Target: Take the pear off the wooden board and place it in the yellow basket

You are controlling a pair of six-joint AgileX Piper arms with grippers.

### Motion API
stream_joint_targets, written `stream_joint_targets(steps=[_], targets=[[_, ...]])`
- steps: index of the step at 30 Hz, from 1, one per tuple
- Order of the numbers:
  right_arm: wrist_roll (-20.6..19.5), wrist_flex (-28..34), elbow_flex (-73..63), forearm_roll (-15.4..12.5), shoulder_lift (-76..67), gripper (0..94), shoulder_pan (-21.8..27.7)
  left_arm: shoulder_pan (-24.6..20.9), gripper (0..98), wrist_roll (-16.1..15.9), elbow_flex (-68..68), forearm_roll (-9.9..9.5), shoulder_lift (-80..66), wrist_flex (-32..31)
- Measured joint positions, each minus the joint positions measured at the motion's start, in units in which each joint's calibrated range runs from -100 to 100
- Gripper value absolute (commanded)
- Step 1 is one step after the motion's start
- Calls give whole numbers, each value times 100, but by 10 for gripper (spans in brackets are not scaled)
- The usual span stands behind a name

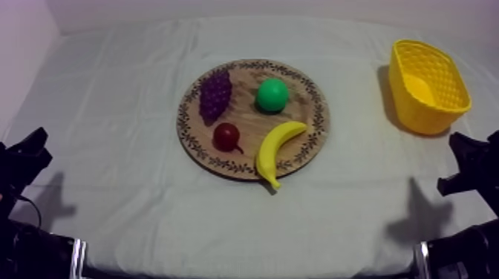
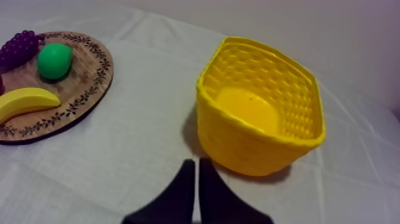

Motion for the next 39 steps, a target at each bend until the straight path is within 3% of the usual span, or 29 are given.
stream_joint_targets(steps=[6, 11, 16, 22, 28, 39], targets=[[-193, 266, 0, -16, 0, 6, 0, 0, 1, 0, 0, 0, 0, 0], [-101, 26, -219, -362, 333, 6, 118, 0, 1, 0, 0, 0, 0, 0], [77, -79, -1067, -571, 1045, 6, 260, 0, 1, 0, 0, 0, 0, 0], [-163, 89, -2395, -616, 2230, 6, 297, 0, 1, 0, 0, 0, 0, 0], [-365, 534, -3957, -656, 3510, 6, 326, 0, 1, 0, 0, 0, 0, 0], [-546, 2174, -6754, -1060, 5687, 5, 148, 0, 1, 0, 0, 0, 0, 0]])
